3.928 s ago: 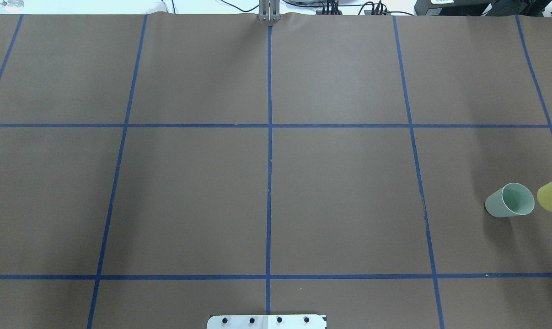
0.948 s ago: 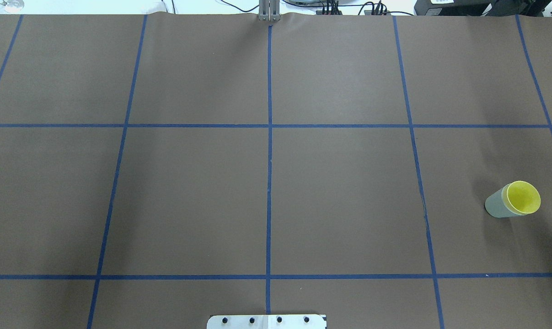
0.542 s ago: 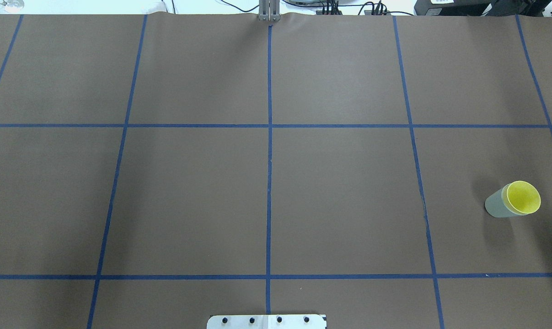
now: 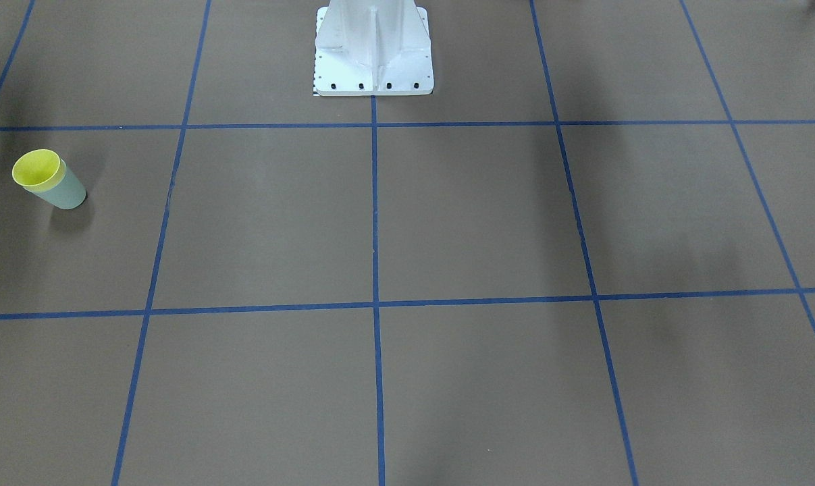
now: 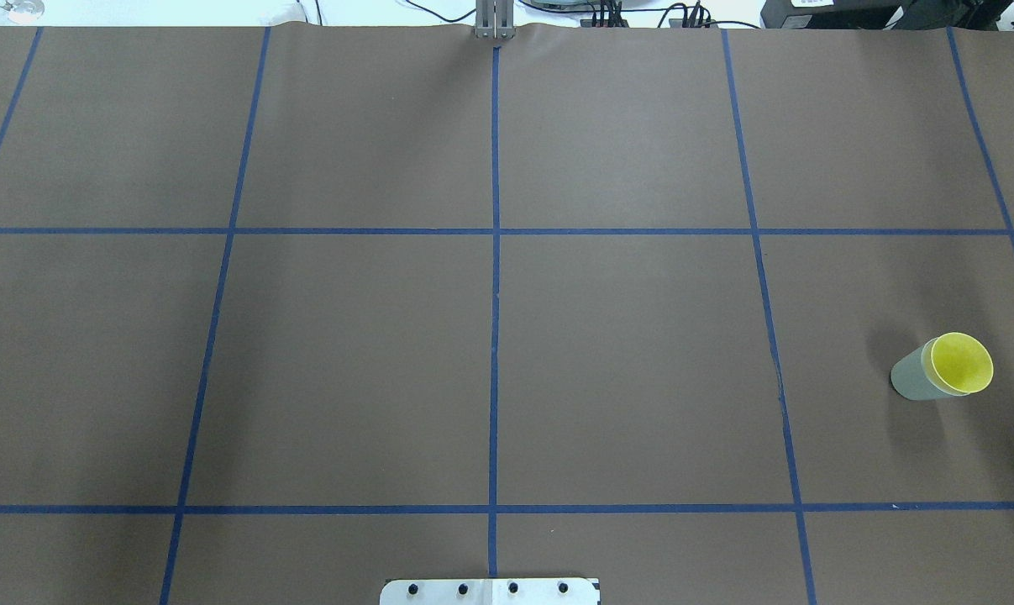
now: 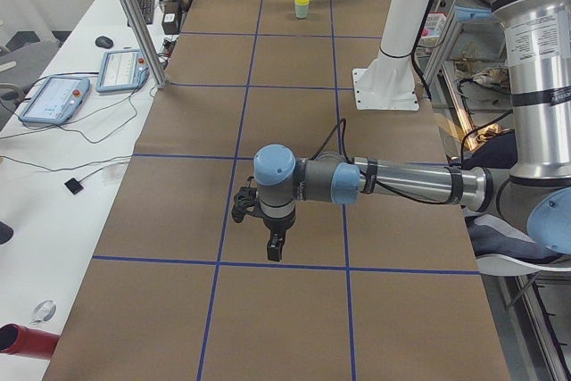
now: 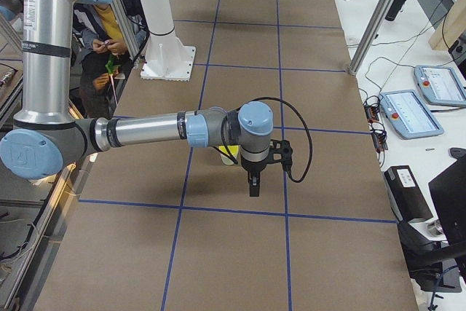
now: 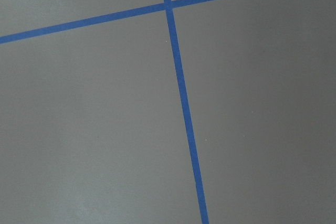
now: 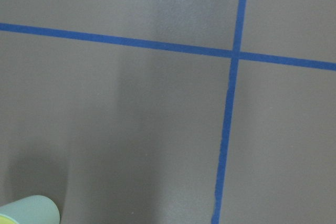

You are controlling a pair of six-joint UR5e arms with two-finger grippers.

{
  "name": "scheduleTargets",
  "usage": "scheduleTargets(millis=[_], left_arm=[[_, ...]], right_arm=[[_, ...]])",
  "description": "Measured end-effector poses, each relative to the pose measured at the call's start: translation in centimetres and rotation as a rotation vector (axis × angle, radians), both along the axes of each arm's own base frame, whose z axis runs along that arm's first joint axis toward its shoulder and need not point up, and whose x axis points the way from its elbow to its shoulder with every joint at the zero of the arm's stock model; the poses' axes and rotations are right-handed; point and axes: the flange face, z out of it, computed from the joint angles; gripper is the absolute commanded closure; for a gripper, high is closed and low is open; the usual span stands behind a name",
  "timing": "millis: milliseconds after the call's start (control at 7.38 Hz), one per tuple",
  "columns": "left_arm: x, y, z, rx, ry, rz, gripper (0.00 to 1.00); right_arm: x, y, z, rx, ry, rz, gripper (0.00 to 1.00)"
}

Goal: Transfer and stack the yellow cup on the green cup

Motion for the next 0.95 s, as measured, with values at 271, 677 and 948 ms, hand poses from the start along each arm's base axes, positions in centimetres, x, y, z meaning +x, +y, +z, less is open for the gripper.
scheduleTargets(millis=[271,677,948], left_arm=[[0.0,-0.4,-0.2,0.003,-0.001,-0.001,0.00],[0.1,-1.2,-1.1,0.029,-0.004,0.002,0.00],[0.2,-1.7,-1.7,0.056,-0.004,0.004,0.00]], right_arm=[[0.2,0.7,0.9,-0.022,0.002,0.002,0.00],[0.2,0.9,1.3,-0.036,0.005,0.009,0.00],[0.2,0.9,2.1,-0.051,0.008,0.008,0.00]])
